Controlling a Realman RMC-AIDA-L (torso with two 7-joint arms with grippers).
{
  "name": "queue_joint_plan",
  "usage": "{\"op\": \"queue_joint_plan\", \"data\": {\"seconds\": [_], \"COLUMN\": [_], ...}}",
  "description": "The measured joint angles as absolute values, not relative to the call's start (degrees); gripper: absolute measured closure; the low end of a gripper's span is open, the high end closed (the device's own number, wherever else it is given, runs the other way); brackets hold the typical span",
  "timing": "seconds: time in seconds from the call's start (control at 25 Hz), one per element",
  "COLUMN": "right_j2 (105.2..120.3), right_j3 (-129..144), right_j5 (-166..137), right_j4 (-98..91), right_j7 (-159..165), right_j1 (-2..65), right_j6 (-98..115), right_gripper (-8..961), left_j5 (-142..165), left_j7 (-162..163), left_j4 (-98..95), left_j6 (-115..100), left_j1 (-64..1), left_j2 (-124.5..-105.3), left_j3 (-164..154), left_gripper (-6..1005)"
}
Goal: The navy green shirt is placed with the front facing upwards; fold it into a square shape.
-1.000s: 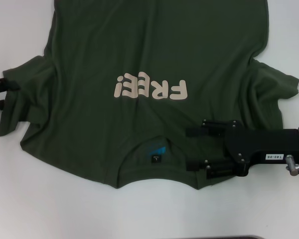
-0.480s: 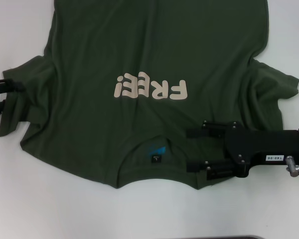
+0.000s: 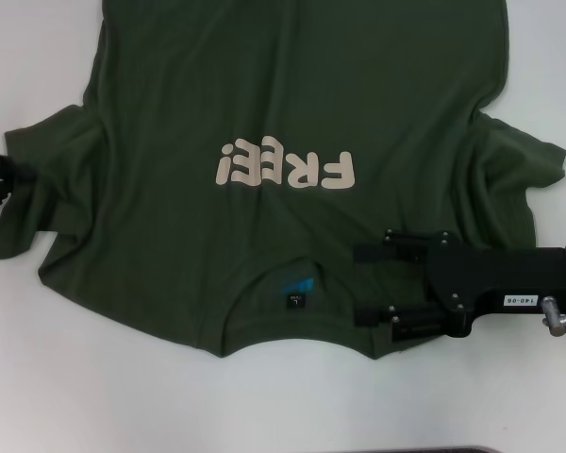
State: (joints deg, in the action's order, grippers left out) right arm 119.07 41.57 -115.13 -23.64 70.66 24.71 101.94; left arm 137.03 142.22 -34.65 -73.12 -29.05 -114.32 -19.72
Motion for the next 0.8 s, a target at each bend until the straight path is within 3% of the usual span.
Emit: {"op": "queue_joint_plan", "data": {"seconds": [0.2,0.32,0.8], "right_j2": [119.07,119.05,118.98], "right_j3": [41.6,41.6,41.6], "right_j5": [-115.1,-115.1,-114.8], "right_j4": [-23.6,-23.6,-23.6], "right_j7": [70.7,70.7,70.7], "right_j1": [24.8,24.8,24.5], "right_j6": [101.9,101.9,101.9], "right_gripper": [25,26,25], "left_j5": [138.9,138.9,137.9], "left_j7": [142.3,142.3,142.2], "left_j4": [-34.6,-34.7,-35.8], "left_j6": [-73.0,-73.2,-75.0], "left_j1": [-29.2,-29.2,-29.2], "left_j2": [-114.32,-114.32,-113.80], "left_j3": [-19.7,-19.6,-16.2], "left_gripper": [764,955,950]}}
